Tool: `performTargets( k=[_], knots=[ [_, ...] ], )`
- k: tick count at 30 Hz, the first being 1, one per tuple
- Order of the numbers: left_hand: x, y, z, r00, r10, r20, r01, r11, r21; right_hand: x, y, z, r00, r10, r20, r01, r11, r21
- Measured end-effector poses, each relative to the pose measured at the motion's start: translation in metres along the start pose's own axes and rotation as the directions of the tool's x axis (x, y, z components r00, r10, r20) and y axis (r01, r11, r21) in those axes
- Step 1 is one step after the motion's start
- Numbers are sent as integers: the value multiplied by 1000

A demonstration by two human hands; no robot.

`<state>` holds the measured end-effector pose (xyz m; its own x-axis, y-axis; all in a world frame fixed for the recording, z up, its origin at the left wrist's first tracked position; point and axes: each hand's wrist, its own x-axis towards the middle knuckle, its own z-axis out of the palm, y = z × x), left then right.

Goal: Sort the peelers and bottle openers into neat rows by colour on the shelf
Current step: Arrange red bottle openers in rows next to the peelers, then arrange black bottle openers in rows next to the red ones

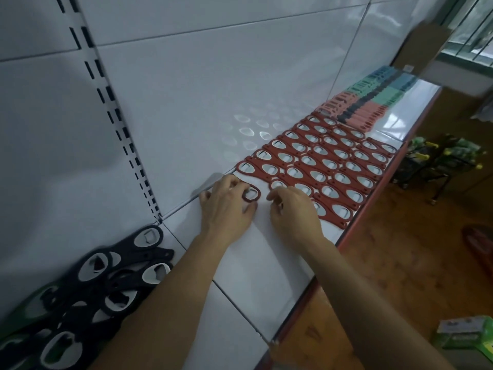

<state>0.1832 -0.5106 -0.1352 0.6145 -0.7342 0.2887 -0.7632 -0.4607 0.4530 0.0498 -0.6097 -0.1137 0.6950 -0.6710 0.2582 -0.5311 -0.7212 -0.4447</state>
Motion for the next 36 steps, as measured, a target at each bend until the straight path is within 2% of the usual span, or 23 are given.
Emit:
performTargets(
  k=[2, 5, 8, 18, 22, 25, 27, 29, 32, 36],
  knots=[
    [7, 4, 1, 1000, -15, -10, 15, 999, 32, -7, 8, 0, 997, -57, 42, 59, 998, -25],
    [17, 8, 5, 1000, -19, -12, 20, 998, 62, -15, 11, 9, 994, -108, -11, 107, 993, -41],
    [25, 10, 8, 1000, -8, -26, 9, 999, 33, -16, 12, 13, 993, -112, -43, 109, 993, -49],
    [31, 10, 12, 1000, -18, 3, 18, 1000, -8, -19, 14, 8, 994, -104, 20, 105, 994, -35],
    [16, 6, -11, 989, 25, 143, -19, 999, -37, -21, 14, 3, 991, -121, 62, 122, 992, -19],
    [-7, -11, -49, 955, 49, 293, -98, 983, 153, -17, 12, -3, 975, -167, 145, 171, 985, -19],
    [-34, -27, -76, 946, 14, 324, -101, 963, 251, -11, 6, -2, 947, -248, 207, 254, 967, -4],
    [-68, -39, -101, 962, -22, 271, -67, 947, 315, -5, -9, 2, 895, -348, 280, 350, 936, 45],
    [-117, -48, -128, 980, -168, 105, 122, 929, 351, -2, -46, 14, 785, -510, 350, 497, 857, 134],
    [-179, -50, -153, 914, -401, -66, 400, 861, 313, -13, -105, 32, 611, -705, 360, 637, 708, 305]
  ],
)
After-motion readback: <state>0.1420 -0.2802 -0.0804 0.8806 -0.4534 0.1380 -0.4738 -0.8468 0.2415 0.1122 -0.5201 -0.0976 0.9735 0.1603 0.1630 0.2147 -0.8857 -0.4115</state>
